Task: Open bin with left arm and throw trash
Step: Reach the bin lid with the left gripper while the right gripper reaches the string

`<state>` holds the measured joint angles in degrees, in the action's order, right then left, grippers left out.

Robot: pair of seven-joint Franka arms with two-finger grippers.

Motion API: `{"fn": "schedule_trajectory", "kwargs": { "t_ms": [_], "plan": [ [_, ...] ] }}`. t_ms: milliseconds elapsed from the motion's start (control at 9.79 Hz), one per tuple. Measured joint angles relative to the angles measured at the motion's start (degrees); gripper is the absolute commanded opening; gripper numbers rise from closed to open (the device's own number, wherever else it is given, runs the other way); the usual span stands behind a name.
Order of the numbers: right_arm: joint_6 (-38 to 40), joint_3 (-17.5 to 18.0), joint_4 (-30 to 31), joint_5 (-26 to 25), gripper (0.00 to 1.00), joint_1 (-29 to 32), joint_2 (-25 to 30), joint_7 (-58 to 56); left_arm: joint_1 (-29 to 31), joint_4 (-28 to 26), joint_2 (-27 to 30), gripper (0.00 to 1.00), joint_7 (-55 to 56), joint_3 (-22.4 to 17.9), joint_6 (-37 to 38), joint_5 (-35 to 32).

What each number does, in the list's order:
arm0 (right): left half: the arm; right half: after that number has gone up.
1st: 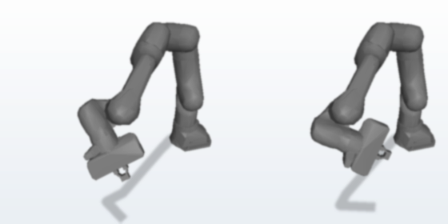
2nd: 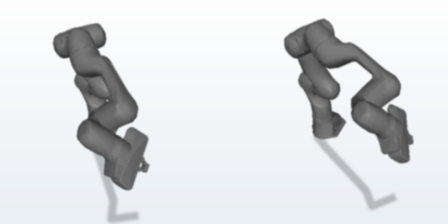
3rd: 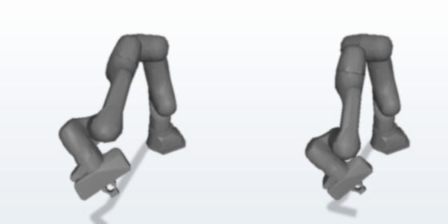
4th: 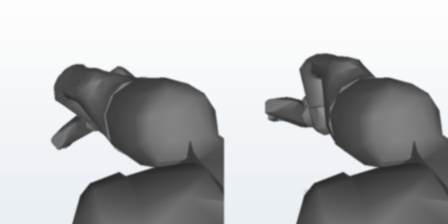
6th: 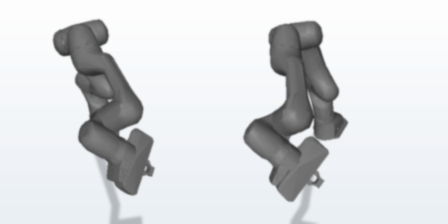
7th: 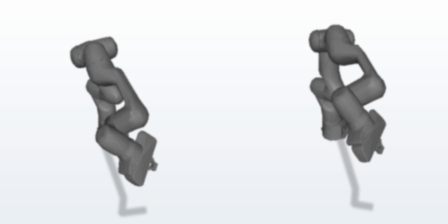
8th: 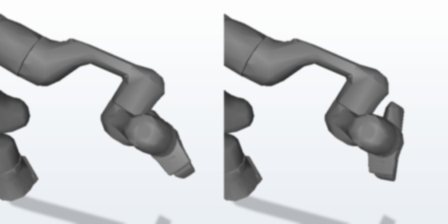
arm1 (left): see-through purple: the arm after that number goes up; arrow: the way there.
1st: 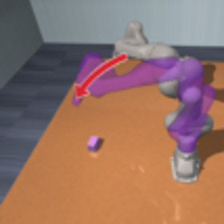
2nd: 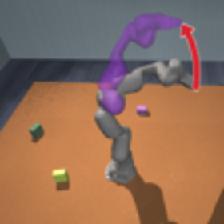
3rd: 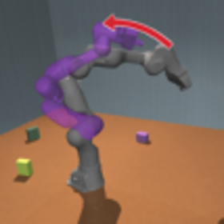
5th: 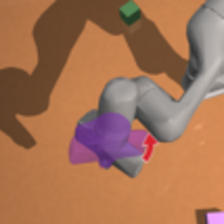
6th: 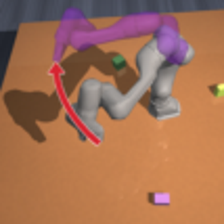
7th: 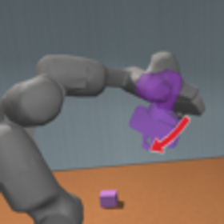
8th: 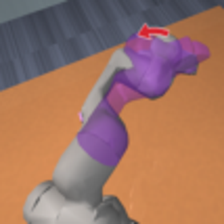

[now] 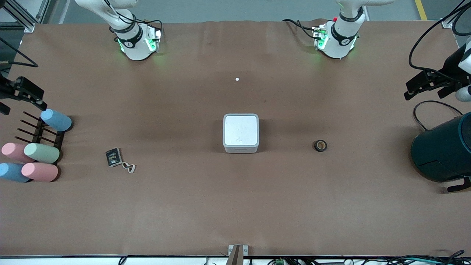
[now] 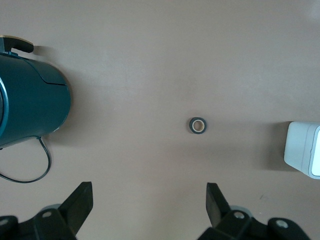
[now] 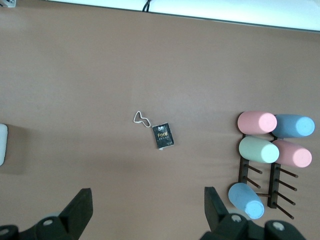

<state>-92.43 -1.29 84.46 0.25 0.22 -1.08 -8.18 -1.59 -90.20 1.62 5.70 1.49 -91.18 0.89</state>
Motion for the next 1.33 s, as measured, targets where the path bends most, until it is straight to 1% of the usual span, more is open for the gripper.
{"fn": "schedule_trajectory", "kwargs": {
  "t_ms": [511, 613, 715, 818, 920, 1022, 1226, 1328],
  "plan": [
    [0.5, -0.9, 2.2, 0.1, 0.99, -1.4, 2.6, 0.0, -0.1, 0.1, -0.9, 0.99, 0.1, 0.8, 0.7, -0.1],
    [0.6, -0.9, 2.2, 0.1, 0.99, -1.4, 2.9, 0.0, -0.1, 0.1, -1.3, 0.91, 0.1, 1.4, 0.9, -0.1],
    [0.8, -0.9, 2.3, 0.1, 0.99, -1.4, 2.9, 0.0, -0.5, 0.0, -2.2, 0.74, 1.9, 2.9, 1.2, 0.0],
    [0.9, -0.9, 2.5, 0.1, 0.99, -1.5, 2.9, 0.0, -1.7, -0.1, -4.0, 0.41, 6.3, 5.3, 1.2, 0.1],
    [1.5, -0.9, 2.6, 0.1, 1.00, -1.6, 2.9, 0.0, -4.0, -0.2, -6.5, 0.19, 12.0, 7.9, -0.1, 0.1],
    [1.9, -0.8, 2.7, 0.2, 1.00, -1.9, 2.9, 0.0, -7.0, -0.2, -9.3, 0.00, 16.8, 9.7, -3.0, 0.0],
    [1.9, -0.6, 3.3, 0.6, 1.00, -3.3, 2.9, 0.0, -13.4, -0.1, -14.7, 0.00, 22.7, 10.5, -8.1, -0.1],
    [1.9, -0.4, 4.3, 0.6, 1.00, -3.9, 2.9, 0.0, -15.5, -0.1, -17.2, 0.00, 26.2, 10.6, -11.0, -0.1]
  ]
}}
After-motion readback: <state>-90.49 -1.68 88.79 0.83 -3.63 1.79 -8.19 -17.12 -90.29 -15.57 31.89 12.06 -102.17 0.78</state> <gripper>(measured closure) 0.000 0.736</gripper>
